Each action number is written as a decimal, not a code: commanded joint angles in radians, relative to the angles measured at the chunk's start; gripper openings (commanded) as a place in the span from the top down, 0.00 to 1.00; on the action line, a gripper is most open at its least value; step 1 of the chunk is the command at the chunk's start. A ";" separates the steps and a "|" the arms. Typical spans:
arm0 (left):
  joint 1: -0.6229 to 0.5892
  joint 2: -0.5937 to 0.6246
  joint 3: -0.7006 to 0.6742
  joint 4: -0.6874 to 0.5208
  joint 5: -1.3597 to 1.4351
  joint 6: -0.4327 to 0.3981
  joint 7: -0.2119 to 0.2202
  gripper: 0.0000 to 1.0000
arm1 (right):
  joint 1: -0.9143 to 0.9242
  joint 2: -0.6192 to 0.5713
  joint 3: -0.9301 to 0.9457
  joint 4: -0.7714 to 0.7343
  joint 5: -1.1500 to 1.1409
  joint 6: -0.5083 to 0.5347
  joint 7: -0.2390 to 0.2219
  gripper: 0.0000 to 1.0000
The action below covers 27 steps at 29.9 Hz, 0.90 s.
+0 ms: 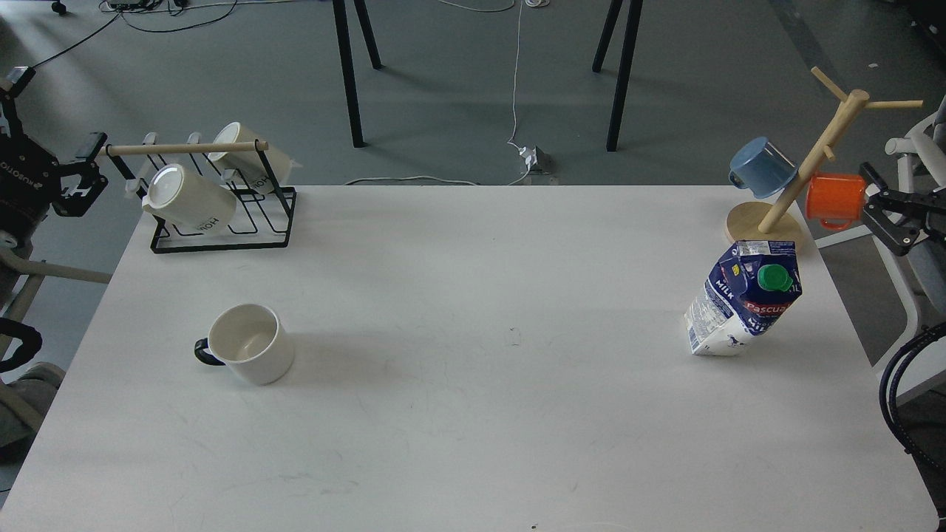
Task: Place cup and milk with both arms
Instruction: 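Move the left gripper from the mug rack toward the white mug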
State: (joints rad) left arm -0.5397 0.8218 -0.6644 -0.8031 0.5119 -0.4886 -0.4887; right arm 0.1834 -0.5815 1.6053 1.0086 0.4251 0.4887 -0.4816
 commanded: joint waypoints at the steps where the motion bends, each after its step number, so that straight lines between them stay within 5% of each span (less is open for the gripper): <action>1: 0.006 0.002 0.003 -0.005 0.000 0.000 0.000 0.00 | -0.001 0.000 -0.004 -0.004 0.000 0.000 0.000 0.02; 11: 0.010 0.013 0.019 0.044 0.069 0.000 0.000 0.00 | -0.002 0.002 -0.001 -0.004 0.001 0.000 0.000 0.02; 23: -0.048 0.112 0.060 -0.051 0.934 0.000 0.000 0.01 | -0.082 0.018 0.008 -0.005 0.006 0.000 0.000 0.02; 27: -0.037 0.151 0.074 -0.120 1.123 0.088 0.000 0.01 | -0.122 0.018 0.010 -0.005 0.011 0.000 0.000 0.02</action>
State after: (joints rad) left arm -0.5849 0.9475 -0.6026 -0.8798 1.4959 -0.4582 -0.4889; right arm 0.0878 -0.5623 1.6144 1.0033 0.4336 0.4887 -0.4822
